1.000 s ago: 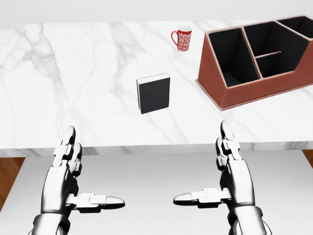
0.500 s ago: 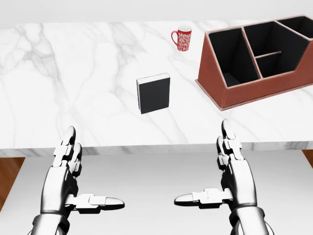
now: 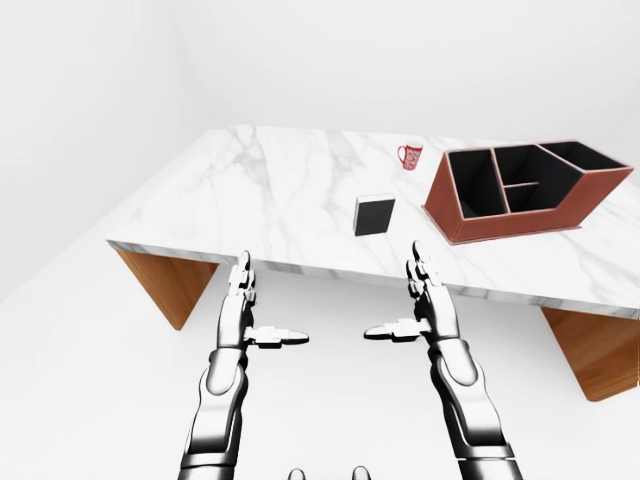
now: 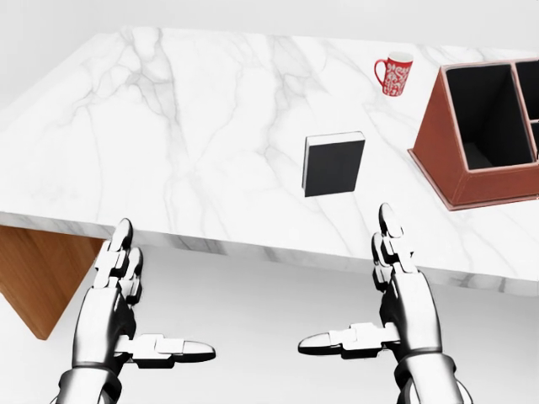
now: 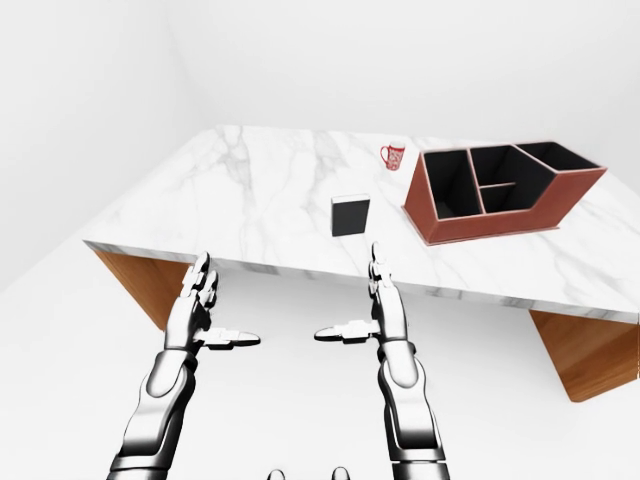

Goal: Pick up the book and place it in the right compartment of the caddy.

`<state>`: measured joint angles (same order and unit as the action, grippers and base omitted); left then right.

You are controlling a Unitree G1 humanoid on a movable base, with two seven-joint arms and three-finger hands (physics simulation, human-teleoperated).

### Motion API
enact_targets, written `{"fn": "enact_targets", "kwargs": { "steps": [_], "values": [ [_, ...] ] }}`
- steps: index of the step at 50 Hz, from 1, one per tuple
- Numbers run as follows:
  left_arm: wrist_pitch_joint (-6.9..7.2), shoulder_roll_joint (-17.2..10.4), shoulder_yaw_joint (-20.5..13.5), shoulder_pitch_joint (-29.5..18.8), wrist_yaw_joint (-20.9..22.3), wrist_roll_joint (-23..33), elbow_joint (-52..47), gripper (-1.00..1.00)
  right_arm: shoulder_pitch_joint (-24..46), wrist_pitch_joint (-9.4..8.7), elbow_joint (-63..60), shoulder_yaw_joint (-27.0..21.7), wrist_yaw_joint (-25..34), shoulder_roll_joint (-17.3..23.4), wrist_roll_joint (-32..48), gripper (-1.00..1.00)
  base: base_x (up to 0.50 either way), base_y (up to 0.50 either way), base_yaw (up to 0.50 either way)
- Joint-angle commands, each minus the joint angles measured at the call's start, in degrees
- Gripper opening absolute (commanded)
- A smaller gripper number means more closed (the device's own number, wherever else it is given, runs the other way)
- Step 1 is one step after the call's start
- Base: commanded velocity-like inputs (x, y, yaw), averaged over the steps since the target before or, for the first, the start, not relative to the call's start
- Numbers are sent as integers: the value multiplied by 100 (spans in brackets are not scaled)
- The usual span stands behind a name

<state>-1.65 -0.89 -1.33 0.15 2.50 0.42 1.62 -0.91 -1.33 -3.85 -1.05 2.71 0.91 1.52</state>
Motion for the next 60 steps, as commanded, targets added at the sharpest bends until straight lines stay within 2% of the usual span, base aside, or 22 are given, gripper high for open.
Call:
{"fn": "enact_targets", "kwargs": {
  "steps": [1, 14, 16, 20, 21, 23, 27, 28, 29, 30, 31, 32, 34, 36, 37, 38, 43, 47, 48, 49, 51, 60],
  "values": [
    [56, 1, 8, 9, 3, 7, -63, 100, -18, -131, -148, 11, 13, -3, 19, 100, 0, 0, 37],
    [82, 2, 11, 26, 19, 11, -97, 100, -3, -117, -58, 46, 37, -4, 67, 100, 0, 0, 32],
    [62, 0, 7, 17, 23, 11, -68, 100, 2, 313, 382, 13, 52, -11, 25, 100, 0, 0, 0],
    [-3, 0, 4, 8, 26, 13, 8, 100, 18, 406, 511, -1, 102, -13, -78, 100, 0, 0, 0],
    [51, 0, 9, 18, 26, 13, -55, 100, 19, 386, 500, 16, 125, -13, -89, 100, 0, 0, 0],
    [8, -1, 2, 6, 28, 9, 1, 100, -5, -122, -24, 38, 134, -4, -101, 100, 3, -11, 0],
    [-45, -2, 2, -2, 29, 11, 59, 100, 0, -233, -132, 27, 133, -4, -102, 100, 11, -33, 0],
    [-23, -2, 4, 2, 28, 11, 35, 100, 6, 75, 180, 21, 131, -12, -87, 100, 13, -39, 0],
    [-49, -3, 0, -4, 30, 9, 69, 100, 19, 216, 333, 16, 127, -14, -84, 100, 13, -40, 0],
    [-52, -3, 0, -5, 30, 9, 71, 100, 22, 227, 346, 16, 126, -14, -84, 100, 13, -40, 0],
    [44, 0, 10, 10, 25, 12, -40, 100, 18, -63, 52, 22, 122, -5, -91, 100, 13, -40, 0],
    [-44, -1, 4, -4, 29, 13, 62, 100, 38, 292, 426, 14, 112, -13, -70, 100, 13, -40, 0],
    [-94, -3, 0, -14, 30, 12, 121, 100, 31, 111, 235, 23, 115, -7, -74, 100, 13, -40, 0],
    [2, -1, 7, -3, 26, 12, 15, 100, 55, 430, 573, 16, 114, -13, -68, 100, 13, -40, 0],
    [28, 0, 11, 4, 25, 15, -18, 100, 56, 398, 541, 17, 114, -10, -68, 100, 13, -39, 0],
    [-69, -2, 3, -10, 29, 13, 91, 100, 28, 2, 120, 27, 117, 0, -79, 100, 13, -39, 0],
    [68, 0, 14, 2, 22, 15, -57, 100, 66, 483, 625, 13, 109, -11, -60, 100, 13, -40, 0],
    [72, 2, 13, 2, 22, 15, -59, 100, 78, 520, 671, 8, 104, -7, -60, 100, 13, -40, 0],
    [70, 1, 13, 2, 24, 15, -58, 100, 35, 85, 194, 27, 102, -2, -67, 100, 12, -36, 0],
    [69, 1, 13, 2, 24, 16, -58, 100, 27, 110, 211, 29, 100, -4, -61, 100, 11, -36, 0],
    [68, 1, 13, 2, 24, 16, -58, 100, 62, 491, 629, 15, 99, -11, -53, 100, 11, -36, 0],
    [68, 2, 13, 2, 23, 16, -58, 100, 63, 507, 647, 17, 93, -7, -51, 100, 11, -35, 0]
  ]
}}
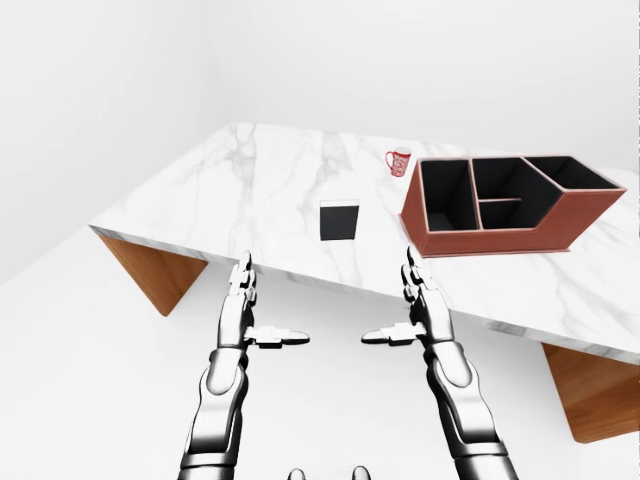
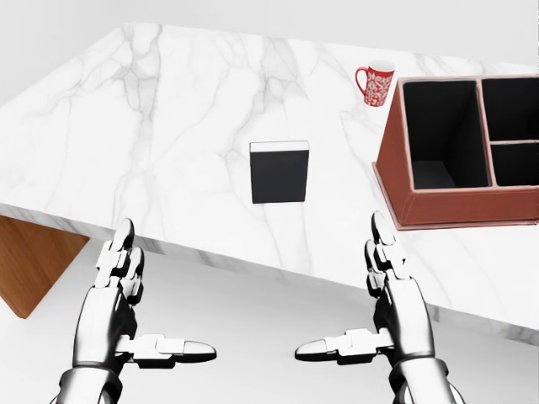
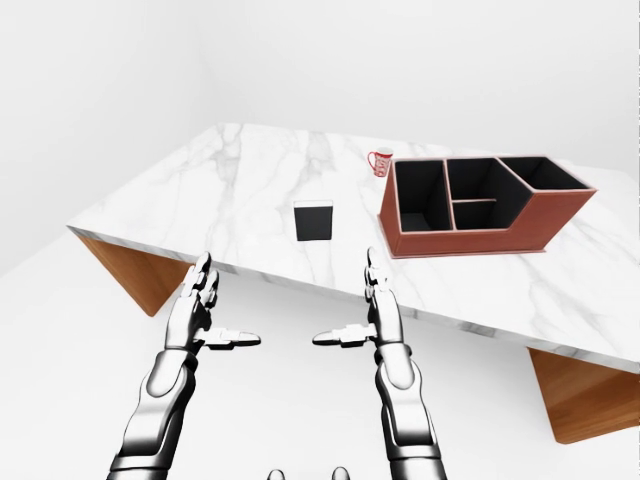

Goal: Pick up the book and place it in the right compartment of the caddy.

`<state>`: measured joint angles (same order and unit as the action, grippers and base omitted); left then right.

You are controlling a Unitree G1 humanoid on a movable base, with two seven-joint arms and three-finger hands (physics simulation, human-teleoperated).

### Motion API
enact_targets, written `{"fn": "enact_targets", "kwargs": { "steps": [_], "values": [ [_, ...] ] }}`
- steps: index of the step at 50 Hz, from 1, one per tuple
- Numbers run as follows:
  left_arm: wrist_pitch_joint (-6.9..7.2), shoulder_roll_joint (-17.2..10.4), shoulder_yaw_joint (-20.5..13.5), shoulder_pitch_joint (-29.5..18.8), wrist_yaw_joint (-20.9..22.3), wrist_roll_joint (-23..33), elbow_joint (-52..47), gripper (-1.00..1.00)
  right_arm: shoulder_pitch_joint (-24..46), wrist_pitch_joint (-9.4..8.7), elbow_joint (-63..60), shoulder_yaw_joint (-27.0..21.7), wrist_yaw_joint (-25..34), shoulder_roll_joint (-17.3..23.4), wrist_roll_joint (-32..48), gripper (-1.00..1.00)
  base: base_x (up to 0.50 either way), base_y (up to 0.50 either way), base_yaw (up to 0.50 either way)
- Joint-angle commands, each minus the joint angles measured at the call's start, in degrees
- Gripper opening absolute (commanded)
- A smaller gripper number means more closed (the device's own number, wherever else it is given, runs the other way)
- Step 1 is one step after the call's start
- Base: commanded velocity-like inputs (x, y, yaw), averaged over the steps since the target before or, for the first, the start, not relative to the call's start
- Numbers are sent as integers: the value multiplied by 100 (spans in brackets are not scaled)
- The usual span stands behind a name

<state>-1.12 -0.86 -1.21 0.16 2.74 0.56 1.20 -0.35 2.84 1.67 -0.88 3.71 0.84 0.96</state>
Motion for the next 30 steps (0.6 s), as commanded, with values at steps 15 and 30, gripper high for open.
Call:
{"fn": "enact_targets", "kwargs": {
  "steps": [15, 30],
  "values": [
    [16, 0, 0, 1, 0, 0, -16, 100, -59, -164, -216, 14, -6, -5, 17, 100, 11, -34, 0],
    [14, -1, 0, 1, -1, 1, -15, 100, -65, -46, -87, 11, 11, -7, 7, 100, 11, -33, 0]
  ]
}}
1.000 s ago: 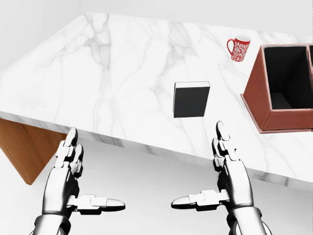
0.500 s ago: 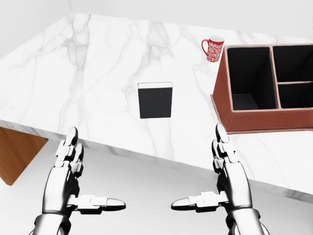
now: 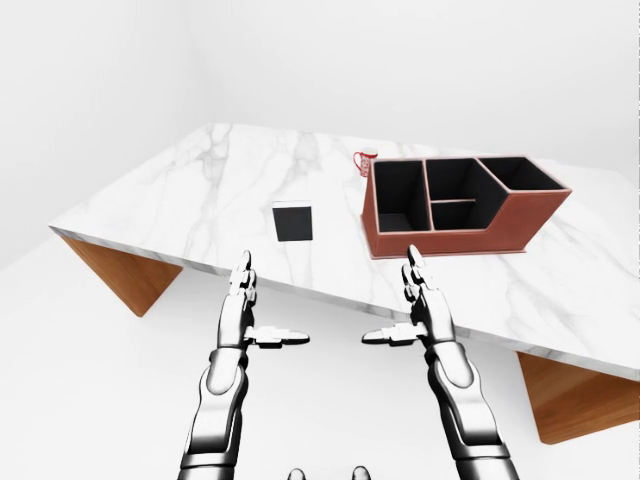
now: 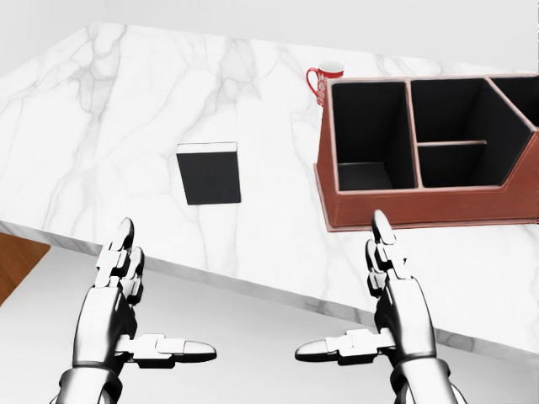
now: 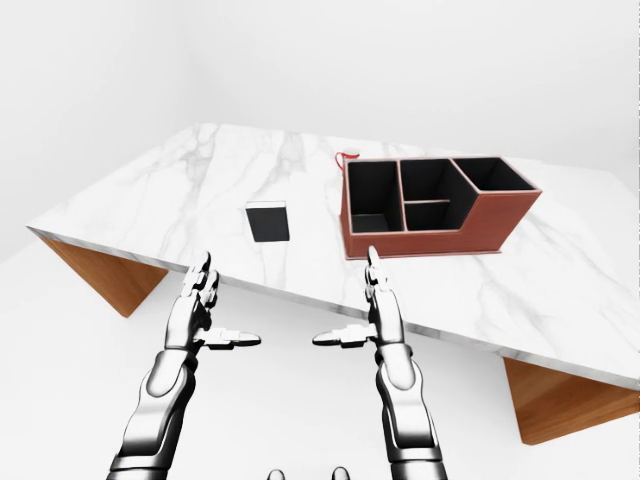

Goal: Pick up the book and place it in the right compartment of the caddy.

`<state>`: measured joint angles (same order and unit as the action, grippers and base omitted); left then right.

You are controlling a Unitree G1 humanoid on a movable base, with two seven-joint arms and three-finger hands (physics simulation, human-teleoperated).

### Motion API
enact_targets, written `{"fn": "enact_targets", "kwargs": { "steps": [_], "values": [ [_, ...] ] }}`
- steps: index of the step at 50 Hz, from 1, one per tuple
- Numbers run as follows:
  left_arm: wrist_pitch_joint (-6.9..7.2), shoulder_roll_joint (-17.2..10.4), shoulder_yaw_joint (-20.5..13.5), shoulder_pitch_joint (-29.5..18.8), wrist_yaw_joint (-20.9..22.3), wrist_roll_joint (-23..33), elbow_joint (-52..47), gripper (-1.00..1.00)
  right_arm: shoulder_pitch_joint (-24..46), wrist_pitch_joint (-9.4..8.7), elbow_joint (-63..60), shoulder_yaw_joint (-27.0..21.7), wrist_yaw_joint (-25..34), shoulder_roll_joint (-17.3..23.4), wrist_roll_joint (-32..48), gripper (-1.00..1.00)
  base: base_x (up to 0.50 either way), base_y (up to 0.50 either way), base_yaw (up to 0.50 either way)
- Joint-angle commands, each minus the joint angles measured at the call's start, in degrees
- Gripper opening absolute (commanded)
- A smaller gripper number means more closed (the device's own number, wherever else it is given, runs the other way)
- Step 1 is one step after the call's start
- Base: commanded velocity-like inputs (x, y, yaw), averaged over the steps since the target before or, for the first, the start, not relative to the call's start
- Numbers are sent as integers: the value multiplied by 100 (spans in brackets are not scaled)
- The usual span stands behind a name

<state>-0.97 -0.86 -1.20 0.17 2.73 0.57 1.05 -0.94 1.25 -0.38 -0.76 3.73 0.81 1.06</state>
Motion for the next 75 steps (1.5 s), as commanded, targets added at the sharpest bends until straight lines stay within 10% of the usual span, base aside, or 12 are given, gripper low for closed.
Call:
{"fn": "enact_targets", "kwargs": {
  "steps": [1, 41, 51, 53, 56, 59, 70, 74, 75],
  "values": [
    [1, -1, 0, 0, 1, 0, -1, 100, 0, 108, 122, -4, 10, -2, -7, 100, 11, -33, 0],
    [0, -1, 0, 0, 1, 1, -1, 100, 29, -121, -62, 16, 6, 2, 13, 100, 11, -33, 0],
    [1, -1, 0, 0, 1, 0, -1, 100, 53, 208, 265, 15, -21, 5, 72, 100, 7, -21, 0],
    [2, -1, 0, 0, 0, 1, -2, 100, 26, -54, -44, 42, -21, 9, 107, 100, 0, 0, 0],
    [3, -1, 0, 0, -1, 1, -2, 100, 36, 180, 193, 42, -33, 3, 141, 100, 0, 0, 0],
    [4, 0, -1, 0, -2, -1, -2, 100, 15, -313, -338, 53, -22, 7, 159, 100, 0, 0, 0],
    [2, -1, 0, 0, 1, 1, -1, 100, 17, -286, -357, 51, -24, 1, 198, 100, 0, 0, 0],
    [-1, -1, 0, 0, 0, 1, 0, 100, 21, 71, 0, 44, -43, -4, 206, 100, 15, 5, 0],
    [0, -1, 0, 0, 1, 0, 0, 100, 20, -205, -281, 49, -32, 2, 205, 100, 18, 6, 0]
  ]
}}
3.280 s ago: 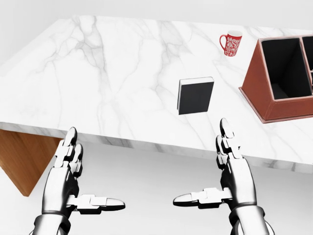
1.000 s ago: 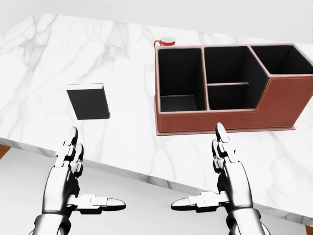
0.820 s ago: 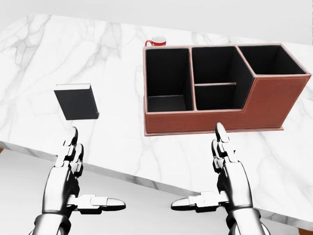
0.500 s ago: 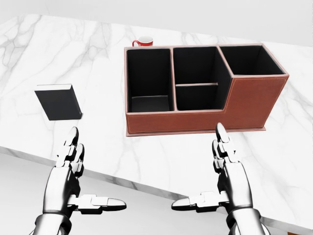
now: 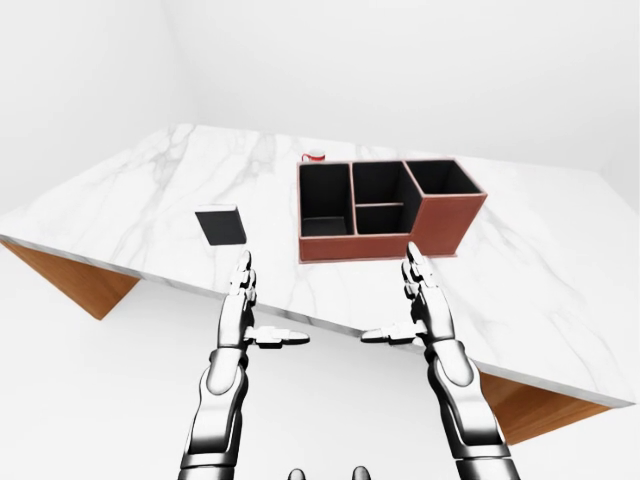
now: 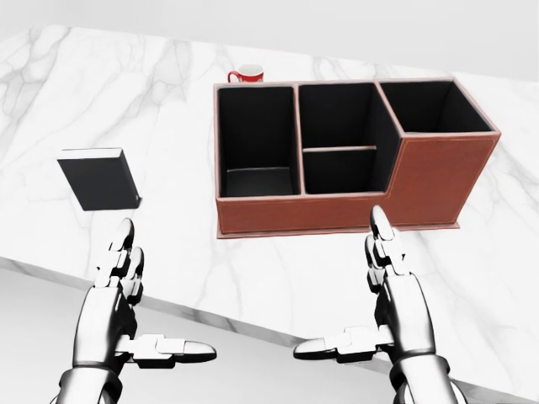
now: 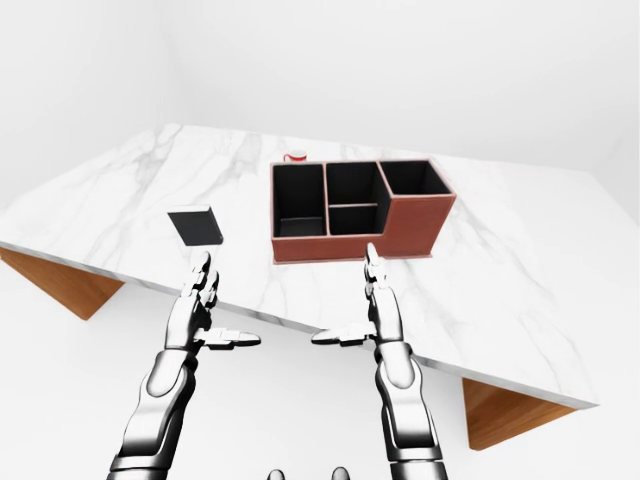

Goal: Pick up the book and place it in the right compartment of the caddy.

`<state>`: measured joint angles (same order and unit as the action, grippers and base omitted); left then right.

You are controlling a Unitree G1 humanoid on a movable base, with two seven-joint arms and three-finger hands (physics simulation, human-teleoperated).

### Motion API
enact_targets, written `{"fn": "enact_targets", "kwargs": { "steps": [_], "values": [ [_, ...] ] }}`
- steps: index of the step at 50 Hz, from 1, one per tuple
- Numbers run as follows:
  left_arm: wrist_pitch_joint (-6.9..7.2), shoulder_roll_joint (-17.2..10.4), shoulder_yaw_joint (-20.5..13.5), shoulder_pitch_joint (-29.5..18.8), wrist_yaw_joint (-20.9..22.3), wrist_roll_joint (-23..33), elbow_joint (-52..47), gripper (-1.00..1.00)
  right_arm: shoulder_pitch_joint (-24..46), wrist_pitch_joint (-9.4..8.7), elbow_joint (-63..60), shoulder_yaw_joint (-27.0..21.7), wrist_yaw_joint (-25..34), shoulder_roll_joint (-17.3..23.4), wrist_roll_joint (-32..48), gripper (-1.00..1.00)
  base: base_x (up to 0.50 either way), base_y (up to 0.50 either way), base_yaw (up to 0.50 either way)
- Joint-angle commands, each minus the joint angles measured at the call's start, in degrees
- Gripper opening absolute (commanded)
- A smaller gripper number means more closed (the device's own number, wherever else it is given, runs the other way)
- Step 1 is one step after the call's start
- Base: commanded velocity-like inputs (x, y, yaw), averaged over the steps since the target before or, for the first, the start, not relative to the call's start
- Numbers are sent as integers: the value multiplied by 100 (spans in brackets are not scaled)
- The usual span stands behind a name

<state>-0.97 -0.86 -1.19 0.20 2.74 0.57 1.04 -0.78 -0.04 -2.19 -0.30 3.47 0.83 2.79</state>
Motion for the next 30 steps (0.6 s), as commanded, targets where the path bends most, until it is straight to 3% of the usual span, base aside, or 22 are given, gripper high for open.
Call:
{"fn": "enact_targets", "kwargs": {
  "steps": [1, 2, 3, 5, 7, 8, 9, 10, 12, 14, 16, 18, 19, 20, 22, 24, 25, 26, 27, 28, 30],
  "values": [
    [-2, -1, -1, -3, -1, -1, 0, 100, 5, -146, -168, 5, -4, 1, 32, 100, 18, 6, 0],
    [-1, -1, -1, -3, -1, 1, 0, 100, 3, -180, -204, 7, -3, 1, 37, 100, 18, 6, 0],
    [0, -1, -1, -3, 0, 0, 0, 100, 2, 67, 39, 7, -13, -3, 47, 100, 18, 7, 0],
    [0, -1, -1, -3, -1, 0, -1, 100, 6, 184, 155, 9, -19, -3, 58, 100, 18, 9, 0],
    [0, -1, -1, -3, -1, 0, -1, 100, 3, 84, 47, 12, -11, 2, 63, 100, 18, 10, 0],
    [-1, -1, -1, -3, 0, -2, 0, 100, -6, -92, -144, 14, 0, 5, 62, 100, 15, 19, 0],
    [0, 0, -1, -3, -2, -1, 0, 100, -8, -129, -182, 13, 1, 5, 64, 100, 15, 19, 0],
    [2, -1, -1, -3, -2, 1, -1, 100, -9, 15, -47, 11, -4, 2, 68, 100, 15, 19, 0],
    [-5, 0, -2, -4, -2, -1, 1, 100, -21, 108, -4, 3, -5, -1, 57, 100, 15, 20, 0],
    [41, 9, 42, 64, 12, 34, -93, 100, -47, -90, -290, 5, 13, -2, 34, 100, 15, 20, 0],
    [26, 13, 38, 76, 20, 20, -125, 100, -56, 214, -52, -3, 10, -9, 17, 100, 15, 20, 0],
    [-27, 24, 6, 81, 29, -55, -193, 100, -84, -66, -450, 0, 32, -7, -19, 100, 16, 21, 0],
    [-46, 21, 4, 91, 34, -70, -216, 100, -96, -97, -526, 4, 30, -8, -16, 100, 16, 20, 0],
    [-51, 29, -4, 109, 36, -113, -310, 100, -112, -72, -579, 11, 30, -9, -8, 100, 16, 21, 0],
    [-129, 22, 15, 152, 76, -136, -419, 100, -157, 405, -315, 22, 14, -20, 11, 100, 16, 21, 0],
    [-206, 33, 33, 214, 103, -167, -664, 100, -229, 195, -864, 74, 14, -16, 76, 100, 16, 21, 0],
    [-301, 40, 37, 239, 115, -183, -681, 100, -269, 476, -697, 98, 1, -23, 119, 100, 15, 20, 0],
    [-321, 40, 40, 258, 107, -178, -760, 100, -284, 504, -592, 105, -7, -32, 129, 100, 15, 20, 0],
    [-344, 43, 41, 284, 105, -191, -902, 100, -276, 359, -851, 106, 5, -31, 123, 100, 16, 20, 0],
    [-360, 45, 53, 325, 118, -205, -1059, 100, -283, 504, -627, 92, -7, -34, 111, 100, 16, 21, 0],
    [-403, 53, 59, 380, 134, -232, -1166, 100, -262, 504, -550, 67, -15, -29, 95, 100, 16, 21, 0]
  ]
}}
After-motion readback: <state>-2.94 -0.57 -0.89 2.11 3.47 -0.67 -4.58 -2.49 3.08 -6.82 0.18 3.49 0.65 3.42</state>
